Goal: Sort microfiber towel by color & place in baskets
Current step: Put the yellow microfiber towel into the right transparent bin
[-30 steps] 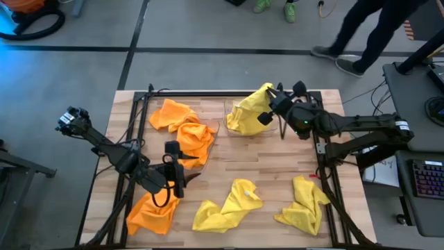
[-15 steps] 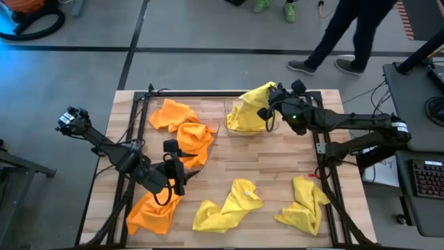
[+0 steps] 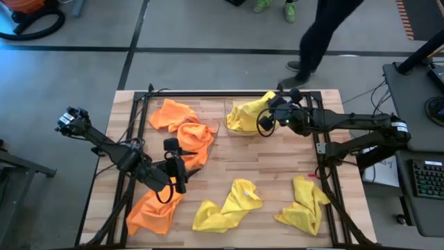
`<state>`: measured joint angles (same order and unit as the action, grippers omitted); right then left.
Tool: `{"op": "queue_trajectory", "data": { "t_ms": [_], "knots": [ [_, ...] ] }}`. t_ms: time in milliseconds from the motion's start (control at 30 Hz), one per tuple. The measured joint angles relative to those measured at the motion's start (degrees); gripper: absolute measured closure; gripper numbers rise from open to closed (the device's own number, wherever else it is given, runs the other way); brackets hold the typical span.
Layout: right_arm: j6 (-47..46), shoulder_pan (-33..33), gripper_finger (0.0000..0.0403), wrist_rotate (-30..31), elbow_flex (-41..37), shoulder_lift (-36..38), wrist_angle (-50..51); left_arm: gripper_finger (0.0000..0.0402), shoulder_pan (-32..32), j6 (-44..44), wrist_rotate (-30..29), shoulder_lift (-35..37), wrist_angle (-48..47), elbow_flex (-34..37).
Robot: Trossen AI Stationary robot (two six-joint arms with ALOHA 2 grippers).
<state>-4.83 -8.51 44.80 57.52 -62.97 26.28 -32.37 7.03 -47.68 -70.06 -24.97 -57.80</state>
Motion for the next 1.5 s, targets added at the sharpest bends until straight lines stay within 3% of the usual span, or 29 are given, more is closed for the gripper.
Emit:
{"op": "queue_trajectory", "data": {
  "t_ms": [300,567,833,1000,1233,1500],
  "knots": [
    [-4.7,0.0,0.0394,-4.5,-0.2,-3.0,1.4,0.0154,0.0,0.1,0.0,0.0,0.0,0.2],
    [-6.3,0.0,0.0394,-4.7,-0.2,-8.8,1.5,0.0154,0.0,0.1,0.0,0.0,-1.1,0.2],
    [-5.7,-0.1,0.0394,4.6,-0.2,-14.0,1.4,0.0154,0.0,0.3,0.0,0.0,-1.4,0.2],
    [-5.7,0.0,0.0394,5.4,-0.2,-17.2,1.5,0.0154,0.0,1.5,0.0,0.0,-2.4,0.2],
    [-7.3,0.0,0.0394,5.2,-0.2,-21.8,1.9,0.0154,0.0,2.1,0.0,0.0,-2.6,0.2],
    [-10.6,0.0,0.0394,0.0,-0.2,-24.9,2.2,0.0154,0.0,2.1,0.0,0.0,-2.6,0.2]
  ]
}}
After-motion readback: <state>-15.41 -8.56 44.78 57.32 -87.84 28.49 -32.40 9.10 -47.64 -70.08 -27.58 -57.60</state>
